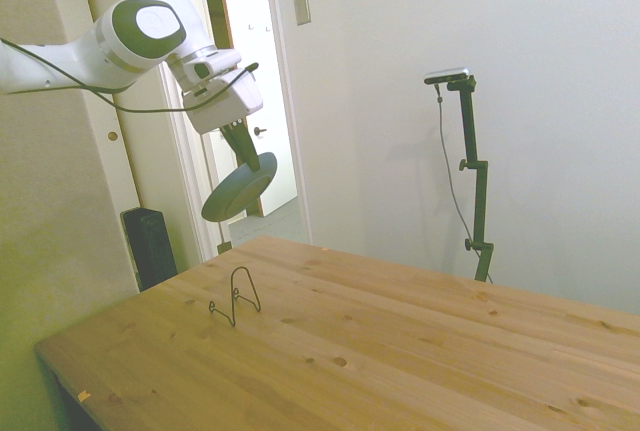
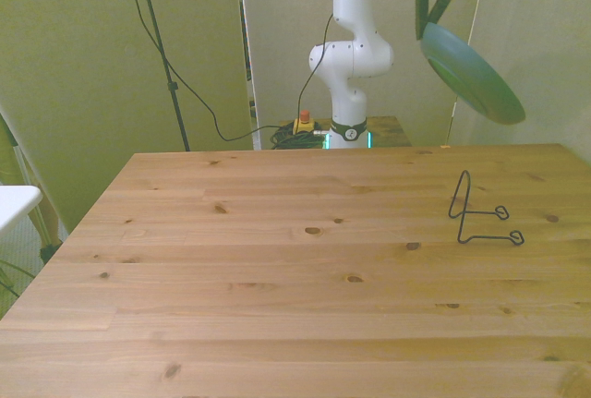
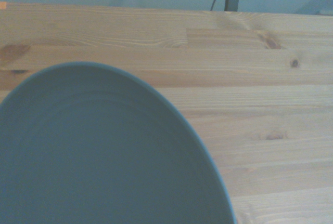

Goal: Load the plate

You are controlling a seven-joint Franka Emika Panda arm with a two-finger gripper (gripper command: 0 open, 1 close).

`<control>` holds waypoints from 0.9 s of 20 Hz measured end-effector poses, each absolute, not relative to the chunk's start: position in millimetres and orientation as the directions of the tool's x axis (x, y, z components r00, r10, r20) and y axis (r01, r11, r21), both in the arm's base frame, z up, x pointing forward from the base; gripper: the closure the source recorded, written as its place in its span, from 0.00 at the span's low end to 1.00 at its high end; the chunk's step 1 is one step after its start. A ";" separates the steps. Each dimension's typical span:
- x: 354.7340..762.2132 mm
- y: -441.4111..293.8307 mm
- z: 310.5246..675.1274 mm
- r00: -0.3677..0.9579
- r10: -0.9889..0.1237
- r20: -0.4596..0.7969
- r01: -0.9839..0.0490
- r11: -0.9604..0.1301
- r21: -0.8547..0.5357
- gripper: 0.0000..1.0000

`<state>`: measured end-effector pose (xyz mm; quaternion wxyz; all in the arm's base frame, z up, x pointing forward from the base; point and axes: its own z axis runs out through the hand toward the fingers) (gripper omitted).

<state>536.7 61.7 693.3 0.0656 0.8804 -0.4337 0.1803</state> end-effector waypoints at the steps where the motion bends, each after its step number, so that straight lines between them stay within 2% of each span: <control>1: 542.1 72.6 688.8 0.558 -0.734 0.386 -0.791 -0.612 -0.021 1.00; 7: 555.6 126.5 664.4 0.565 -0.699 0.438 -0.799 -0.596 0.078 1.00; 18: 546.7 185.7 614.3 0.519 -0.638 0.569 -0.842 -0.496 0.212 1.00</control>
